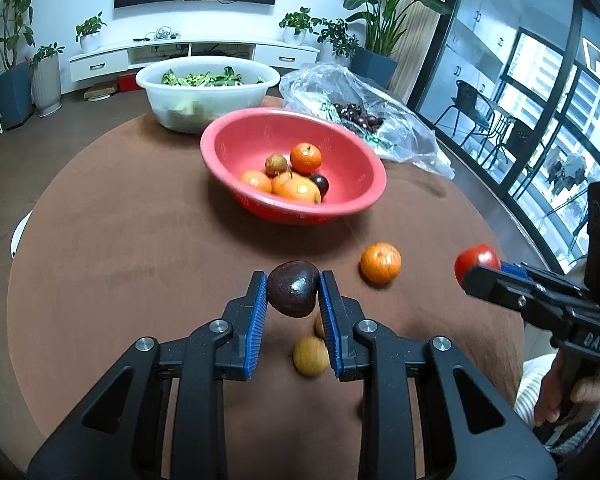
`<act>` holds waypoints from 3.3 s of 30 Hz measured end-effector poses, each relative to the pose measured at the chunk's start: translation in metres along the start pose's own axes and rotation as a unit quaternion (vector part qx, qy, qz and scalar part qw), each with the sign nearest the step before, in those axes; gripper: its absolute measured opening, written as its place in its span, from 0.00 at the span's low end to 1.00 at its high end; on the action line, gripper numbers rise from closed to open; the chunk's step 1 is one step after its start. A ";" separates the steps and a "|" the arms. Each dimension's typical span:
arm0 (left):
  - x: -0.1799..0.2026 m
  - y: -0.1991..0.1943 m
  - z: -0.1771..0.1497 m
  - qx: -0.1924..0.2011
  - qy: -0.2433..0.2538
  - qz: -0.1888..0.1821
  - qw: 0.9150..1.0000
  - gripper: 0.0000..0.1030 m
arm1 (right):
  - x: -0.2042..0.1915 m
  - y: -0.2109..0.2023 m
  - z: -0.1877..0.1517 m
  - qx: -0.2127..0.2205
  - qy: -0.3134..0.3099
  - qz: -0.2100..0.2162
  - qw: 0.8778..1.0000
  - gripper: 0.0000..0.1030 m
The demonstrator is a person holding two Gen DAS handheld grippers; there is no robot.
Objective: Organize fruits
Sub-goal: 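Release the tomato into the red bowl with right tool while left releases the plum, then move both open tools back toward the remaining fruit on the table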
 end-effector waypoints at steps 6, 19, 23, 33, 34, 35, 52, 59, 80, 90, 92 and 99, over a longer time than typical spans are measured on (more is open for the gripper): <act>-0.005 0.010 0.022 0.005 0.000 -0.004 1.000 0.24 | 0.009 0.012 0.028 0.015 0.007 -0.007 1.000 0.32; -0.019 0.049 0.079 0.001 0.011 0.001 1.000 0.24 | 0.016 0.058 0.074 0.014 -0.003 -0.024 1.000 0.32; -0.024 0.065 0.094 -0.003 0.013 0.004 1.000 0.24 | 0.017 0.075 0.081 0.007 -0.014 -0.034 0.999 0.32; -0.038 0.098 0.117 -0.013 0.013 0.016 1.000 0.24 | 0.017 0.109 0.090 -0.004 -0.041 -0.061 0.997 0.33; -0.039 0.102 0.119 -0.015 0.013 0.018 1.000 0.24 | 0.016 0.112 0.090 -0.005 -0.045 -0.065 0.997 0.33; -0.040 0.107 0.121 -0.017 0.015 0.017 1.000 0.24 | 0.016 0.114 0.090 -0.005 -0.048 -0.067 0.997 0.33; -0.051 0.135 0.124 -0.021 0.027 0.061 0.998 0.54 | 0.015 0.110 0.094 0.016 -0.076 -0.088 0.993 0.45; -0.049 0.115 0.121 -0.005 0.012 0.056 0.998 0.54 | 0.010 0.089 0.094 0.033 -0.075 -0.081 0.993 0.45; 0.008 -0.002 -0.004 0.008 0.014 0.034 0.999 0.54 | -0.006 -0.010 -0.003 0.045 -0.081 -0.059 0.994 0.50; 0.035 -0.017 -0.072 -0.016 0.017 0.016 1.000 0.54 | -0.024 -0.010 -0.076 -0.027 -0.111 -0.061 0.992 0.50; 0.039 -0.018 -0.080 -0.019 0.018 0.015 1.000 0.54 | -0.029 -0.008 -0.082 -0.033 -0.121 -0.064 0.990 0.50; 0.046 -0.024 -0.091 -0.020 0.022 0.008 1.000 0.54 | -0.033 -0.002 -0.093 -0.047 -0.129 -0.073 0.988 0.50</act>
Point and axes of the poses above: each gripper's, at about its wrist camera, not at the fingertips, and y roughly the way its jaws point, x to its right, z to its top, the point moved 1 cm from there along y, roughly the way its jaws point, and after that the axes turned 12 degrees about -z, right-handed, at the moved point
